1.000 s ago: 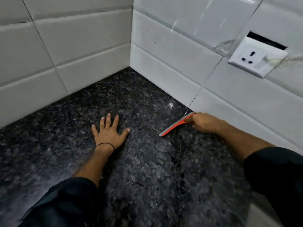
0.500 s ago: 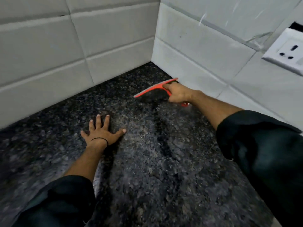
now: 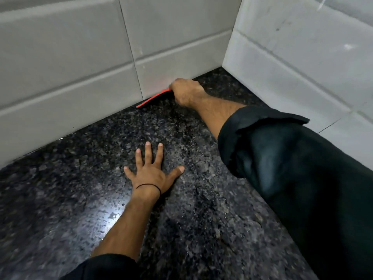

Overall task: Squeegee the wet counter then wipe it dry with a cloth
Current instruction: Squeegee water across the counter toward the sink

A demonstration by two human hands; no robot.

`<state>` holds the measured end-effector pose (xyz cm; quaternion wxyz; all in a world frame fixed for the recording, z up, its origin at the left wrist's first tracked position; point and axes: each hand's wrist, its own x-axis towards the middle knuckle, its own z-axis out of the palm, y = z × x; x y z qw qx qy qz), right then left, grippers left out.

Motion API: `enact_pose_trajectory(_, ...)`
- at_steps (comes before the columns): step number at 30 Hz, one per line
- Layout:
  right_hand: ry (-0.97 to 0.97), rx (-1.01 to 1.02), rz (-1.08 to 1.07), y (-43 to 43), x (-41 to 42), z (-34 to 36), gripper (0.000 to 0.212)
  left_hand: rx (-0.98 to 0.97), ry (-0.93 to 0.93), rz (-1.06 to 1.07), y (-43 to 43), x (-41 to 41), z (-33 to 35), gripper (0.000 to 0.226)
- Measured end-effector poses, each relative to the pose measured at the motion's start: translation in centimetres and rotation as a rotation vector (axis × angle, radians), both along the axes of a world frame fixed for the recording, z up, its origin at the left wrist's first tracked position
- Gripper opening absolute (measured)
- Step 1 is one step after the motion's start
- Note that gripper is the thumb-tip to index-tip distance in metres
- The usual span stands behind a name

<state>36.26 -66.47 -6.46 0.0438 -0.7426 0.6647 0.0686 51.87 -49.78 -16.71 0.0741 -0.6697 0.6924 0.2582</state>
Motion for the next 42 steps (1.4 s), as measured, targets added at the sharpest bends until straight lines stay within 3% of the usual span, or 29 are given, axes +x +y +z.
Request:
enact_pose_trajectory(8, 0.09, 0.129, 0.033, 0.7, -0.2, 1.3, 0.041, -0.001, 0.026, 0.016, -0.5, 0.3, -0.5, 0.106)
enact_pose_trajectory(15, 0.18, 0.254, 0.07, 10.8, -6.5, 2.5, 0.04, -0.223, 0.142, 0.054, 1.4, 0.7, -0.4, 0.105)
enact_pose_trajectory(19, 0.183, 0.344, 0.018, 18.1, -10.7, 3.0, 0.054, -0.305, 0.208, 0.074, 3.8, 0.3, 1.1, 0.103)
enact_pose_trajectory(21, 0.18, 0.368, -0.009, 21.5, -12.5, 3.1, 0.058, -0.316, 0.211, 0.051, 5.6, -0.8, 2.0, 0.099)
enact_pose_trajectory(30, 0.224, 0.344, -0.039, 29.4, -16.2, 4.6, 0.04, -0.273, 0.228, 0.009, 13.0, 1.0, 2.7, 0.088)
enact_pose_trajectory(35, 0.243, 0.326, -0.047, 28.8, -15.6, 6.5, 0.047, -0.123, 0.099, 0.153, 16.2, 6.9, 2.7, 0.111)
enact_pose_trajectory(42, 0.06, 0.194, 0.15, 24.0, -3.9, 7.4, 0.052, 0.075, -0.002, 0.296, 19.3, 11.0, 2.8, 0.141)
